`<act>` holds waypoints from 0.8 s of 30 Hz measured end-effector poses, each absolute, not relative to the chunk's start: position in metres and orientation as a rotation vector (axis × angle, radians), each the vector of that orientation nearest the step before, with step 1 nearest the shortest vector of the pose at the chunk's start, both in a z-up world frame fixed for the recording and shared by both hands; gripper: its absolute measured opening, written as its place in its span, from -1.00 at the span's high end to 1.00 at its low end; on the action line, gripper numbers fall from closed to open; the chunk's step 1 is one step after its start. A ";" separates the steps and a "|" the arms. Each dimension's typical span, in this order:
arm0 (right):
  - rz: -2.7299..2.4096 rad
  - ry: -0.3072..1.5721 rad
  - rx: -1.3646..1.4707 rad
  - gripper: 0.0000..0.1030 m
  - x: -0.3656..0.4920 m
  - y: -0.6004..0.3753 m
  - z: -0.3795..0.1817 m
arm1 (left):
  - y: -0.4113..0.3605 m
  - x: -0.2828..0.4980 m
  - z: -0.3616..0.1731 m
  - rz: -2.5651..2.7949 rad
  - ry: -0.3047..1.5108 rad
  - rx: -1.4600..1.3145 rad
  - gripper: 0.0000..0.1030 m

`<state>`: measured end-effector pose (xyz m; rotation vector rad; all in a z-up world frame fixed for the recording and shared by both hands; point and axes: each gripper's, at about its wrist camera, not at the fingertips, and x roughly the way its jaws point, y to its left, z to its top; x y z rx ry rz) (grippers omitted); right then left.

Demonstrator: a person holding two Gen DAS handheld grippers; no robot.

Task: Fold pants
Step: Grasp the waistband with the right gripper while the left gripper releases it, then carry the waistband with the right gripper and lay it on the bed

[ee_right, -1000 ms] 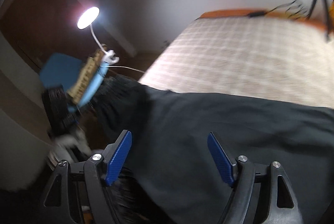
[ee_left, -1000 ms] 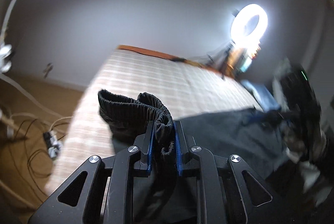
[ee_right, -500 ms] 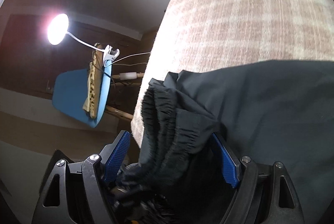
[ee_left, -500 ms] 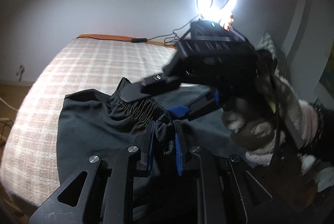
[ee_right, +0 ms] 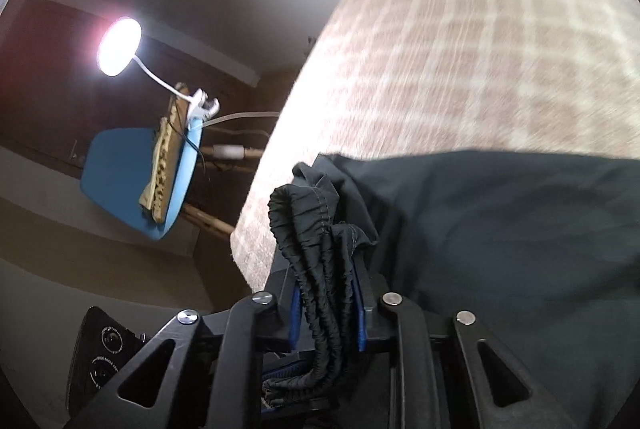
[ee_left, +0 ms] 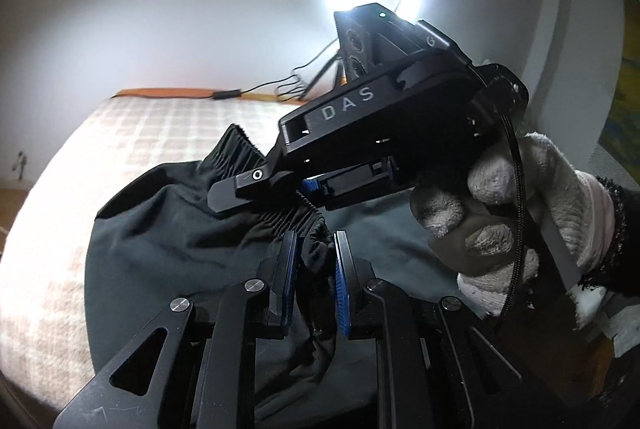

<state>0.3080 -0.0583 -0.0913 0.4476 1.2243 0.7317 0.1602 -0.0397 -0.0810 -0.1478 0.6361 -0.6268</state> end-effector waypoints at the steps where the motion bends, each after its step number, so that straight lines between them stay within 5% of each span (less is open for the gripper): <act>1: 0.729 1.202 0.445 0.68 0.305 -0.067 -0.085 | -0.044 0.161 -0.077 -0.652 0.651 -0.150 0.61; 7: 0.713 1.150 0.490 0.69 0.285 -0.126 -0.066 | -0.029 0.144 -0.047 -0.722 0.623 -0.144 0.38; 14: 0.617 1.140 0.526 0.68 0.259 -0.210 -0.061 | 0.015 0.163 -0.054 -0.617 0.687 -0.160 0.38; 24: 0.475 1.163 0.500 0.69 0.233 -0.286 -0.056 | -0.043 0.177 -0.088 -0.705 0.799 -0.092 0.38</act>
